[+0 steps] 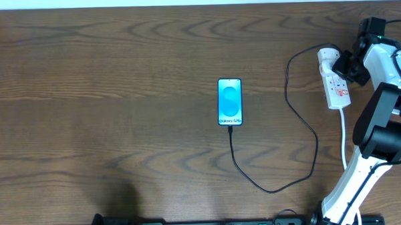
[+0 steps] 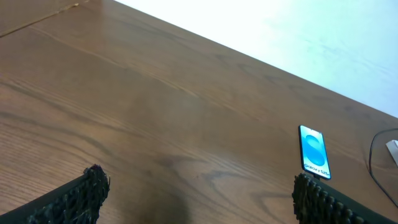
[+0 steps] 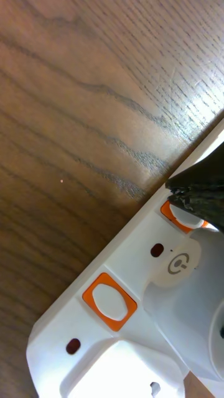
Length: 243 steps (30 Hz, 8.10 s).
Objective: Plug charger to phone and switch on socket
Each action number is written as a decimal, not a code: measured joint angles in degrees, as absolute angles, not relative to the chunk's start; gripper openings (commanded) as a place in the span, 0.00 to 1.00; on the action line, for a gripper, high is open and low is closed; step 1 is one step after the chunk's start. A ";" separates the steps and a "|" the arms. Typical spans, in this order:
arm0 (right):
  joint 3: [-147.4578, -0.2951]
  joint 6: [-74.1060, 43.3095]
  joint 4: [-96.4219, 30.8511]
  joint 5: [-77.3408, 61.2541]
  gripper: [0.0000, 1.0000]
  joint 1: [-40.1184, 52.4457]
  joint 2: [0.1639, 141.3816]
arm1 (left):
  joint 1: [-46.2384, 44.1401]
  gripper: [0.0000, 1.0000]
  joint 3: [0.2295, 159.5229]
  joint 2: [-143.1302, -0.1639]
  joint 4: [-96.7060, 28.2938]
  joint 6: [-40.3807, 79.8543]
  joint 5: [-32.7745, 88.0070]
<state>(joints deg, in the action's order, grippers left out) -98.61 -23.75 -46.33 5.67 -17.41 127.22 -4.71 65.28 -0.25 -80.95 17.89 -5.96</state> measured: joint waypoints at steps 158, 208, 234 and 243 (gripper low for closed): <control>-97.78 -37.87 -48.42 -0.78 0.01 -11.90 53.60 | 1.37 0.96 65.30 -0.25 -80.97 17.89 -5.98; -97.69 -37.87 -48.60 -0.89 0.03 -11.53 53.60 | 1.37 0.96 2.81 -0.49 -4.27 18.00 -5.91; -97.69 -37.85 -48.75 -1.52 0.06 -11.53 53.58 | 1.41 0.96 2.13 -0.62 -2.76 17.98 -5.21; -97.69 -37.76 -48.75 -1.74 0.06 -9.41 51.57 | 1.41 0.96 2.11 -0.62 -2.76 17.98 -5.04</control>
<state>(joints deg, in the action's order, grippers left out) -97.69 -37.76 -48.75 -1.74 -9.41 51.57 1.41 2.11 -0.62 -2.76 17.98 -5.04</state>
